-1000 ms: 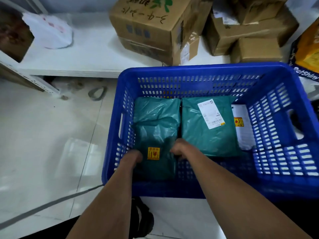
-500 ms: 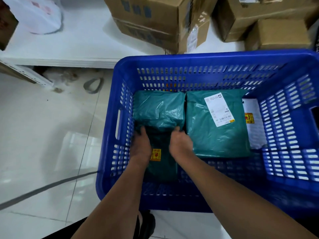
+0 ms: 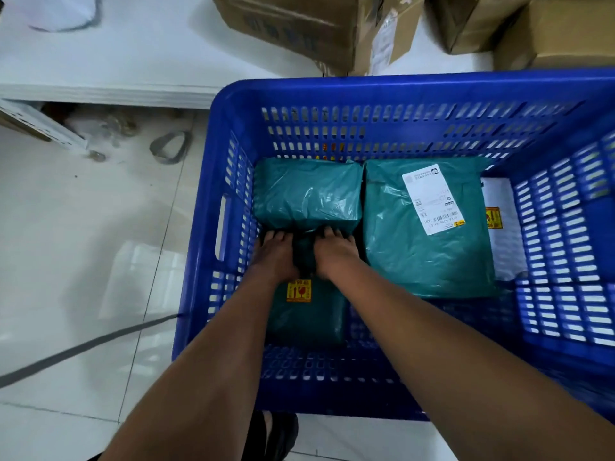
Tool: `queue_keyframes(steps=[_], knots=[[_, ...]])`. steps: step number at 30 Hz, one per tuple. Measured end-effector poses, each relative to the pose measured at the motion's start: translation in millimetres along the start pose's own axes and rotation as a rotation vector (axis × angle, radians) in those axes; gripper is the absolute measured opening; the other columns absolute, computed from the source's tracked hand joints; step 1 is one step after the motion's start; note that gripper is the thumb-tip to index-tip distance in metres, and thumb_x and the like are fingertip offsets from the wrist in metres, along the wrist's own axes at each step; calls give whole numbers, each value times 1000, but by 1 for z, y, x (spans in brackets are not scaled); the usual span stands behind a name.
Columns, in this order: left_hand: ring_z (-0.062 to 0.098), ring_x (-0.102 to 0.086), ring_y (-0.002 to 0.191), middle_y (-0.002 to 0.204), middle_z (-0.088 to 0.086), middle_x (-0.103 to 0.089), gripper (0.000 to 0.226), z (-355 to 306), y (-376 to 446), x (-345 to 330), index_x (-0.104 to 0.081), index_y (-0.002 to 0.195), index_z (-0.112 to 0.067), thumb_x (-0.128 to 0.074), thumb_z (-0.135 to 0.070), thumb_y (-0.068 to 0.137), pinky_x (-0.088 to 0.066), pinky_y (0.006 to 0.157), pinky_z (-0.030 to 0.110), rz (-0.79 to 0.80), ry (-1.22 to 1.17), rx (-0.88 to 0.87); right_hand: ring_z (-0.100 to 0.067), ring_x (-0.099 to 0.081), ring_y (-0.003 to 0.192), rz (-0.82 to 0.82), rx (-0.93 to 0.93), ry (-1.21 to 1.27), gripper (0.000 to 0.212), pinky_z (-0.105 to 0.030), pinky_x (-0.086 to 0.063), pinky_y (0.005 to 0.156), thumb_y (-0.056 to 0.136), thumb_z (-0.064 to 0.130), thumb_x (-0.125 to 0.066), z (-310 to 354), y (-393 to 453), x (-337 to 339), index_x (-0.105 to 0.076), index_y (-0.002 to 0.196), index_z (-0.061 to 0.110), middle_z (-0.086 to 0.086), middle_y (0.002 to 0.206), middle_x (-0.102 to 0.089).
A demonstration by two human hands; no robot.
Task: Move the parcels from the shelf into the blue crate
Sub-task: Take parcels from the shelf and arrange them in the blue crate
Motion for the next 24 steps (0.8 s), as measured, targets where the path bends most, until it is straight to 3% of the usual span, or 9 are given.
queue_keyframes(steps=[5,8,11,13,16,19,24], knots=[[27,-25,144,152,10,-30,103,12,20,-6,-25,149,-12,-77,-52,68,-21,119,40,154,-35,-26,-30,-23,142,94,-11,82,94,-50,-26,116,80,32,-75,-3,14,1,-20,153,11,-9,152,-22],[26,-13,147,156,8,-18,122,16,21,-15,-9,154,-13,-80,-57,65,-16,121,37,227,14,-59,-29,-12,147,82,-15,93,96,-49,-15,120,83,33,-70,-2,12,-8,-10,155,11,-9,158,-11],[25,-9,148,157,5,-14,130,16,11,-16,-6,155,-18,-84,-56,58,-13,122,42,103,-12,-65,-26,0,150,75,-30,105,93,-51,-1,121,88,31,-62,-5,-1,-14,-1,156,13,-5,163,1],[27,-13,147,155,7,-20,128,13,1,-19,-9,156,-17,-82,-56,58,-10,121,44,-48,19,-124,-29,-3,150,-15,-26,34,79,-53,1,120,95,22,-52,-1,-14,-12,-3,156,8,-10,163,-2],[28,-14,147,156,7,-20,130,15,-10,-28,-10,155,-17,-83,-58,57,-11,121,44,-71,10,-130,-37,-16,146,-147,19,-29,66,-50,-9,121,95,11,-48,8,-30,-12,-16,152,1,-23,155,-17],[29,-19,145,155,6,-23,135,17,-1,-23,-13,154,-20,-86,-62,48,-20,119,47,32,-17,-54,-32,-17,145,-60,4,-2,85,-50,-17,119,83,13,-68,4,-26,-11,-17,152,7,-15,151,-19],[27,-20,144,154,7,-26,132,12,14,-16,-19,151,-17,-87,-63,47,-14,120,44,111,60,-29,-30,-21,144,49,-29,129,105,-47,-30,114,68,18,-85,-1,-6,-7,-20,151,11,-9,150,-20]])
Point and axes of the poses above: each hand's wrist, its own y-axis towards the middle knuckle, its own x-axis out of the back of the hand, z = x × y, the point moved 3 cm from there along y, towards the middle knuckle
